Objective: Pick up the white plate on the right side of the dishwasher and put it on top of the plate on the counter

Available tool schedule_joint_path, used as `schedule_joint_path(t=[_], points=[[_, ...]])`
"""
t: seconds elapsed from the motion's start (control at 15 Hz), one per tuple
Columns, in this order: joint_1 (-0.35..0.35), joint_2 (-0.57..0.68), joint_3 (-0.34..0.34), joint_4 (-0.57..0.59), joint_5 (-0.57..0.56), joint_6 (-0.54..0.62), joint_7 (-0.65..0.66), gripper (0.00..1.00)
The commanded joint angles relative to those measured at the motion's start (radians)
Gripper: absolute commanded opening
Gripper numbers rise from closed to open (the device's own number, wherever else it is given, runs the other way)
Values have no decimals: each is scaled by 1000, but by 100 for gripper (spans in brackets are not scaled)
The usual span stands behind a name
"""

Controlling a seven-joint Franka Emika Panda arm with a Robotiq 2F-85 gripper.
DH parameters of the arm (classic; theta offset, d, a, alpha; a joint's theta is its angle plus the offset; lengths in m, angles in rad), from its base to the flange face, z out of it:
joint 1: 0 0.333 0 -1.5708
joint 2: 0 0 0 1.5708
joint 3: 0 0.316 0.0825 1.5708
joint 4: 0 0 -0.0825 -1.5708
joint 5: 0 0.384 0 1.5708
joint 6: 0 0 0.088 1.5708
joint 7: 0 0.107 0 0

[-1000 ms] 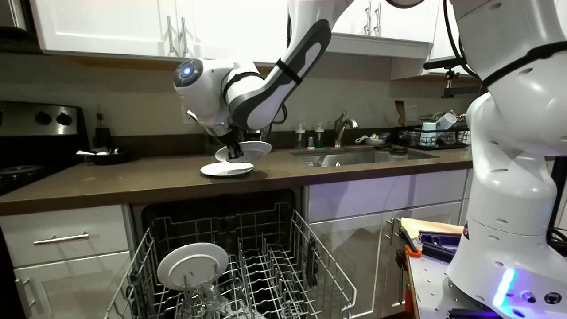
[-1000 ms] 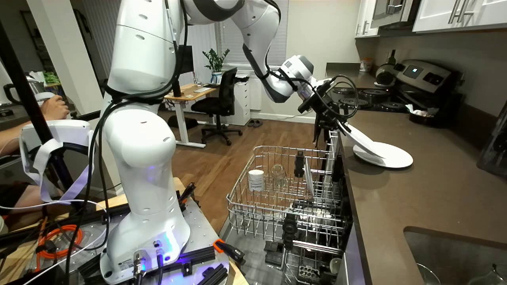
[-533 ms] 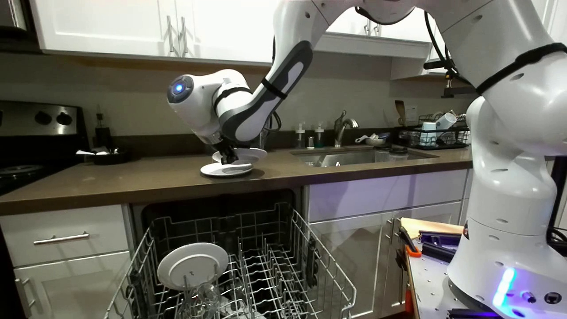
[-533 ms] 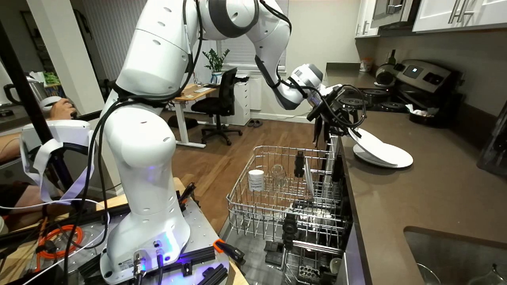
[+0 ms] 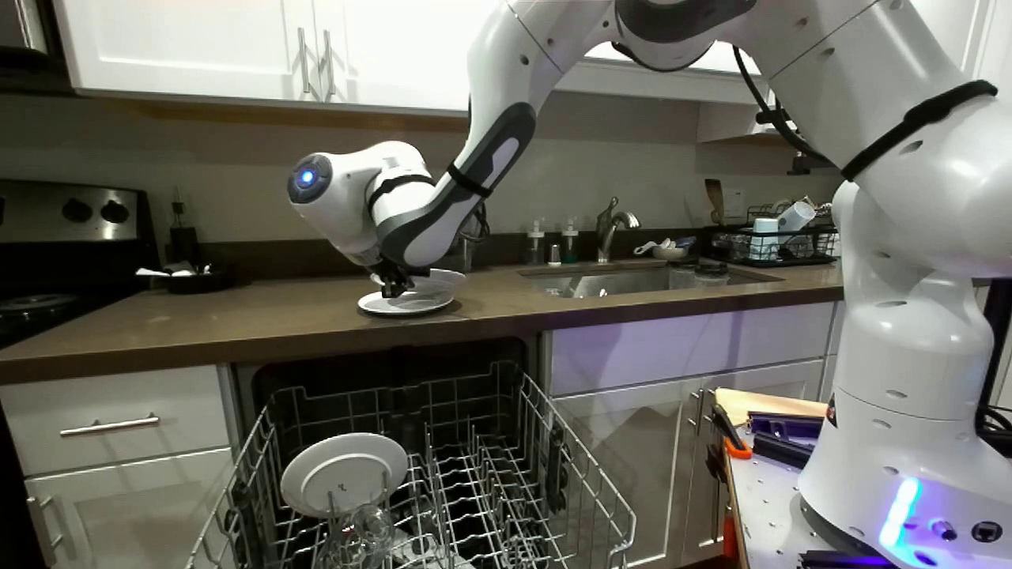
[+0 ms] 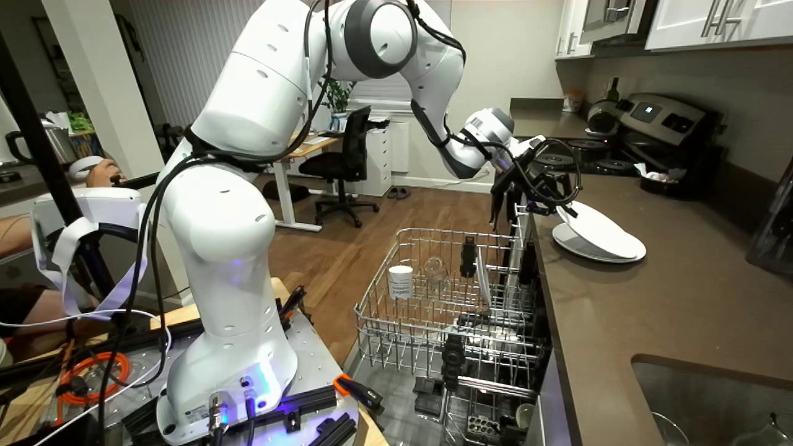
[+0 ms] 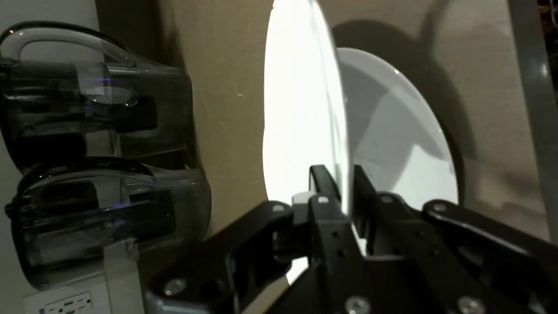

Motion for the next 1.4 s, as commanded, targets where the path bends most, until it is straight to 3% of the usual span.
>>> schedule_joint_path(t=[0.0, 0.47, 0.67, 0.73, 0.87, 0.93, 1.07, 1.2, 1.33], points=[[8, 53, -12, 79, -39, -29, 32, 9], [7, 118, -28, 162, -34, -19, 27, 9], [7, 136, -31, 185, -29, -20, 23, 25], [7, 141, -32, 191, -28, -20, 21, 34], [9, 149, -32, 200, -25, -21, 19, 40], [8, 150, -28, 200, -19, -21, 12, 51], [7, 151, -23, 196, -10, -21, 3, 55], [3, 148, -13, 188, 3, -14, -9, 70], [3, 146, -4, 182, 10, -11, -16, 72]])
